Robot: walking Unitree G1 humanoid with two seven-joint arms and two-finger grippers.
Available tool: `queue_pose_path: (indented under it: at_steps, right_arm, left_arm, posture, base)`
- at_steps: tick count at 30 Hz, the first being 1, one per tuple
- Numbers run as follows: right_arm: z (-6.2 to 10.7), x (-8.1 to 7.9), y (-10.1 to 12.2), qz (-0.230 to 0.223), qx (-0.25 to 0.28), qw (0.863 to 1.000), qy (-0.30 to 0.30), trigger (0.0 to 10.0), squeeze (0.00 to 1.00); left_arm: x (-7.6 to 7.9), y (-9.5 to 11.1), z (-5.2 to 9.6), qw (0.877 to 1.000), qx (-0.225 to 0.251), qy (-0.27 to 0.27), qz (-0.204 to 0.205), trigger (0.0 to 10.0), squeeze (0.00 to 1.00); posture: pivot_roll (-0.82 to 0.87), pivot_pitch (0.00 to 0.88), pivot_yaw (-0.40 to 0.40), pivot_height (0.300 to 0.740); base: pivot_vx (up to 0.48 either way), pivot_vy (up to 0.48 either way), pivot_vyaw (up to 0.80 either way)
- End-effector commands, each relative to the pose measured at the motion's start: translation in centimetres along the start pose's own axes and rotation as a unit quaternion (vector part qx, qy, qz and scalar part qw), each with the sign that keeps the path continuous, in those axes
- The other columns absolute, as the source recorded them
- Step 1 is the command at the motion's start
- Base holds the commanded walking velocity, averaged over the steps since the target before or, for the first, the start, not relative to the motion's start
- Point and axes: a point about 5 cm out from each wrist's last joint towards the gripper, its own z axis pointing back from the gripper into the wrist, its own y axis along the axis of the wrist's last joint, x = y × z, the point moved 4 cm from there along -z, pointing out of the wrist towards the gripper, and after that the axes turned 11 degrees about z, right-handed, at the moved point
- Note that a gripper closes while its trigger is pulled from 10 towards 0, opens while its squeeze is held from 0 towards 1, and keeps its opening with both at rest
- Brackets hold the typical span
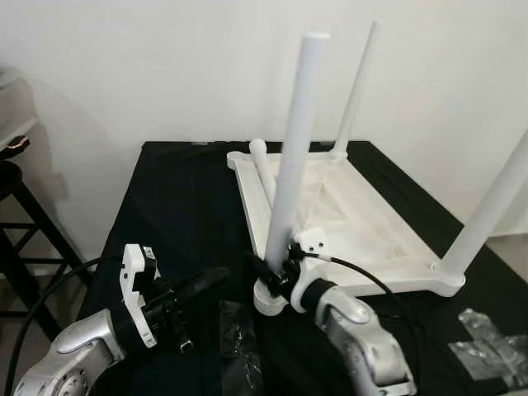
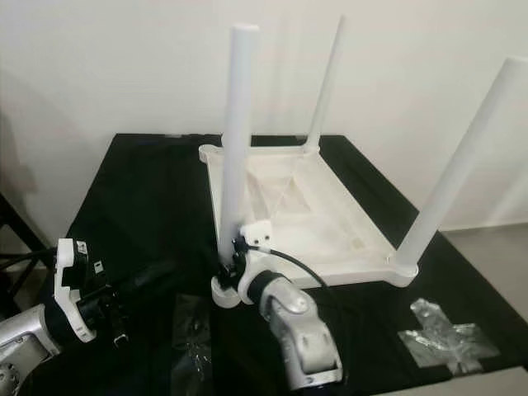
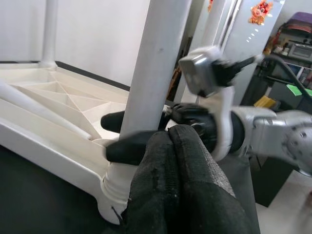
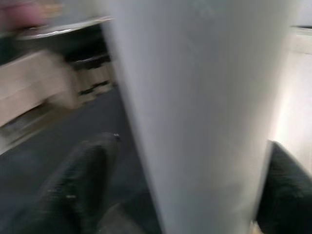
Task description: Building children table
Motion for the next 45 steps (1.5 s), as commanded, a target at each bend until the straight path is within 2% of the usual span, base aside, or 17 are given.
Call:
queue_pose_path:
  at_steps: [1, 2, 3, 4, 5, 9, 11, 16, 17, 30, 35, 36, 37, 38, 41, 43, 45]
  right_arm:
    - [-0.6, -1.2, 1.4, 0.025, 0.027, 0.996, 0.078, 10.0, 1.00]
    - [-0.6, -0.6, 1.5, 0.037, 0.025, 0.994, 0.104, 10.0, 0.58]
    - [-0.6, -0.6, 1.5, 0.037, 0.025, 0.994, 0.104, 10.0, 0.58]
    - [-0.4, -0.2, 1.5, 0.042, 0.020, 0.990, 0.137, 10.0, 0.00]
    - [-0.1, 0.2, 1.5, 0.049, 0.015, 0.982, 0.184, 10.0, 0.00]
    - [0.0, 1.0, 1.5, 0.054, 0.008, 0.976, 0.210, 10.0, 0.00]
    - [-0.7, 3.1, 2.1, 0.051, -0.001, 0.970, 0.238, 10.0, 0.00]
    - [-0.8, 3.4, 2.7, 0.041, 0.001, 0.960, 0.279, 10.0, 0.00]
    - [-0.6, 3.4, 2.9, 0.033, 0.004, 0.955, 0.295, 0.0, 0.00]
    - [-0.3, 3.8, 2.8, 0.053, 0.025, 0.955, 0.292, 0.0, 0.00]
    - [0.0, 3.1, 2.3, 0.061, 0.037, 0.986, 0.152, 0.0, 0.00]
    - [-0.1, 3.2, 1.3, 0.022, 0.038, 0.998, -0.040, 0.0, 0.00]
    - [-0.1, 3.2, 1.3, 0.022, 0.038, 0.998, -0.040, 0.0, 0.00]
    - [0.6, 3.6, -0.2, -0.039, 0.030, 0.984, -0.173, 0.0, 0.00]
    - [0.7, 1.0, -2.4, 0.020, -0.040, 0.978, -0.202, 0.0, 0.00]
    - [0.5, 1.2, -1.4, 0.034, -0.017, 0.981, -0.193, 0.0, 0.00]
    - [0.5, 2.4, -2.3, -0.008, -0.020, 0.980, -0.197, 0.0, 0.00]
  left_arm:
    - [0.3, 0.1, -0.3, 1.000, -0.001, -0.007, 0.000, 10.0, 0.00]
    - [0.3, 0.0, -0.3, 1.000, -0.001, -0.007, 0.000, 10.0, 0.00]
    - [0.3, 0.0, -0.3, 1.000, -0.001, -0.007, 0.000, 10.0, 0.00]
    - [0.3, 0.0, -0.3, 1.000, -0.001, -0.007, 0.000, 10.0, 0.00]
    - [0.4, 0.0, -0.3, 1.000, -0.001, -0.006, 0.000, 10.0, 0.00]
    - [0.4, -0.1, -0.3, 1.000, -0.001, -0.006, 0.000, 10.0, 0.00]
    - [0.5, -0.3, -0.2, 1.000, -0.003, -0.004, 0.001, 10.0, 0.00]
    - [0.5, -0.4, -0.2, 1.000, -0.004, -0.004, 0.003, 10.0, 0.00]
    - [0.6, -0.4, -0.2, 1.000, -0.004, -0.004, 0.003, 10.0, 0.00]
    - [0.7, -0.5, -0.2, 1.000, -0.004, -0.005, 0.005, 10.0, 0.00]
    - [0.7, -0.3, -0.2, 1.000, -0.002, -0.005, 0.003, 10.0, 0.00]
    - [0.7, -0.1, 0.0, 1.000, -0.001, -0.005, 0.002, 10.0, 0.00]
    - [0.7, -0.1, 0.0, 1.000, -0.001, -0.005, 0.002, 10.0, 0.00]
    - [0.6, 0.0, 0.1, 1.000, -0.001, -0.005, 0.001, 10.0, 0.00]
    - [0.4, 0.2, 0.1, 1.000, 0.000, -0.005, 0.000, 10.0, 0.00]
    - [0.3, 0.1, 0.1, 1.000, -0.004, -0.005, -0.002, 10.0, 0.00]
    - [0.2, 0.0, -0.1, 1.000, -0.005, -0.010, 0.002, 10.0, 0.00]
  posture:
    - [0.08, 0.000, -0.064, 0.740]
    - [0.08, 0.000, -0.068, 0.740]
    - [0.08, 0.000, -0.068, 0.740]
    - [0.08, 0.000, -0.068, 0.740]
    - [0.09, 0.000, -0.069, 0.740]
    - [0.10, 0.000, -0.071, 0.740]
    - [0.11, 0.000, -0.072, 0.740]
    - [0.12, 0.000, -0.073, 0.740]
    - [0.12, 0.000, -0.074, 0.740]
    - [0.11, 0.000, -0.070, 0.740]
    - [0.09, 0.000, -0.081, 0.740]
    - [0.06, 0.000, -0.073, 0.740]
    - [0.06, 0.000, -0.073, 0.740]
    - [0.06, 0.000, -0.070, 0.740]
    - [0.04, 0.000, -0.056, 0.740]
    - [0.03, 0.000, -0.040, 0.740]
    - [0.06, 0.000, -0.071, 0.740]
  base:
    - [0.000, 0.000, 0.00]
    - [0.000, 0.000, 0.00]
    - [0.000, 0.000, 0.00]
    - [0.000, 0.000, 0.00]
    - [0.000, 0.000, 0.00]
    - [0.000, 0.000, 0.00]
    - [0.000, 0.000, 0.00]
    - [0.000, 0.000, 0.00]
    - [0.000, 0.000, 0.00]
    - [0.000, 0.000, 0.00]
    - [0.000, 0.000, 0.00]
    - [0.000, 0.000, 0.00]
    - [0.000, 0.000, 0.00]
    - [0.000, 0.000, 0.00]
    - [0.000, 0.000, 0.00]
    - [0.000, 0.000, 0.00]
    - [0.000, 0.000, 0.00]
